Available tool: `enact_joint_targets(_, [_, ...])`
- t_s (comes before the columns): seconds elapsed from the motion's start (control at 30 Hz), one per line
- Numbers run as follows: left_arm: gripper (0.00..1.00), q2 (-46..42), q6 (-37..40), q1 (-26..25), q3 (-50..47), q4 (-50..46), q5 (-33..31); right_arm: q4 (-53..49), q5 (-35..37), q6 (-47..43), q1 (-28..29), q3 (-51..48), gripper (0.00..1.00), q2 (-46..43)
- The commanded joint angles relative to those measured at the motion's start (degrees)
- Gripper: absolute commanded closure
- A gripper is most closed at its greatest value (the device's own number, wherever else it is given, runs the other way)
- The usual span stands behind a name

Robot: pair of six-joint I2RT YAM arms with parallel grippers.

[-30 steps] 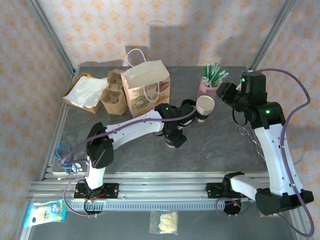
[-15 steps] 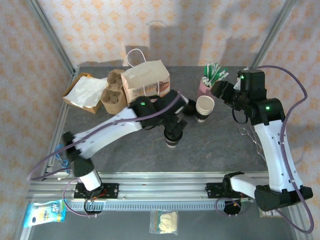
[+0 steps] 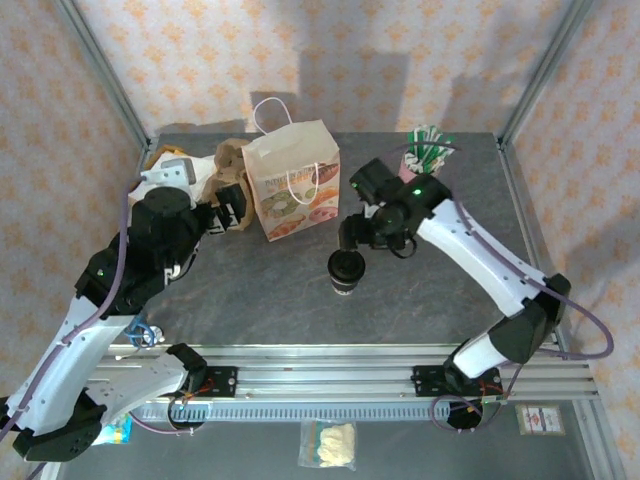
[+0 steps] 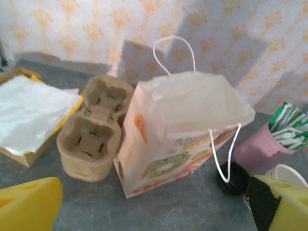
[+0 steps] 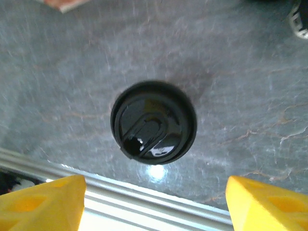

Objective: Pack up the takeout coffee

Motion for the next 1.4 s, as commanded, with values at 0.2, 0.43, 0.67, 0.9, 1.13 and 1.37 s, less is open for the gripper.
enact_joint_targets(0.2, [0.01, -0.02, -2.40, 0.26, -5.15, 3.62, 4.28, -0.28, 3.35, 0.88, 5.40, -2.64, 0.19, 5.79])
enact_joint_targets(0.43, [0.01, -0.19, -2.13, 0.30, -5.78, 4.31, 4.59, 1.02, 6.59, 1.73, 5.40, -2.76, 0.26, 8.04])
enact_joint_targets(0.67, [0.01, 0.98, -2.07, 0.26, -5.66, 4.85, 5.87, 1.12, 10.44, 3.03, 5.31, -0.34, 0.42, 9.08])
enact_joint_targets(0.9, [0.01, 1.91, -1.44, 0.26, -5.69, 5.56, 6.50, 1.27, 8.81, 2.83, 5.36, 2.08, 0.55, 10.78])
enact_joint_targets(1.13, [0.01, 1.76, -1.28, 0.26, -6.47, 6.17, 6.65, 2.01, 8.09, 3.17, 5.40, 0.86, 0.56, 11.84])
enact_joint_targets(1.37, [0.01, 0.88, -0.92, 0.29, -7.14, 6.17, 6.18, 2.53, 7.60, 3.53, 5.48, 0.23, 0.59, 12.36])
